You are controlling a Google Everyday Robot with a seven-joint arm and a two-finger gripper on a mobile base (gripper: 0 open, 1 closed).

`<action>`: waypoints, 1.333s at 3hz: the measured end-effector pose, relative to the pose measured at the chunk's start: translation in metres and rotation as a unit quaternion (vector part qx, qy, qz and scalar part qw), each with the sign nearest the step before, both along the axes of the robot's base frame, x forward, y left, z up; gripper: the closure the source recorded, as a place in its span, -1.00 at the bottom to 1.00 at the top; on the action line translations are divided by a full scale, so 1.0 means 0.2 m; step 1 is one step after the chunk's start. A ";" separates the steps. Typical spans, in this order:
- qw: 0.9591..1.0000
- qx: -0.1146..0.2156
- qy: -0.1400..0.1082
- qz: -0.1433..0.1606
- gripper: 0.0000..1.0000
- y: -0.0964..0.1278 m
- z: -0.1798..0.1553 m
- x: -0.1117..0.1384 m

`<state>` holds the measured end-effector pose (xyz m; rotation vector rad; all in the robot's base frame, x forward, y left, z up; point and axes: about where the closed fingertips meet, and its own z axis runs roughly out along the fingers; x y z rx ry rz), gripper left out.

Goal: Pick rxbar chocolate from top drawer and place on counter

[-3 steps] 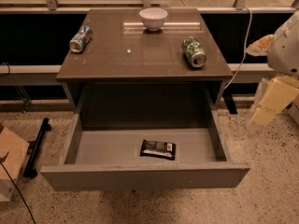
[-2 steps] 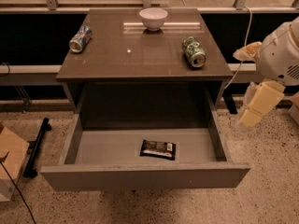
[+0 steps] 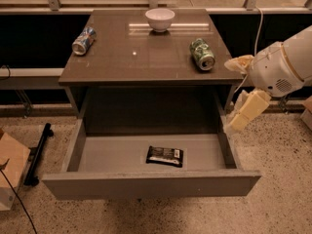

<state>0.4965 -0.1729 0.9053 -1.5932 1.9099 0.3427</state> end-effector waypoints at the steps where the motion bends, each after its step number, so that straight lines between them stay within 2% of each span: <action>1: 1.000 0.000 0.000 0.000 -1.00 0.00 0.00 0.00; 2: 1.000 0.023 -0.012 0.000 -1.00 0.04 -0.03 0.02; 3: 0.998 0.052 -0.018 0.013 -1.00 0.12 -0.10 0.05; 4: 0.996 0.087 -0.018 0.032 -1.00 0.19 -0.21 0.08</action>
Offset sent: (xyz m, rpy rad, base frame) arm 0.0095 0.0189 -0.0170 0.1303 -0.0658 -0.0076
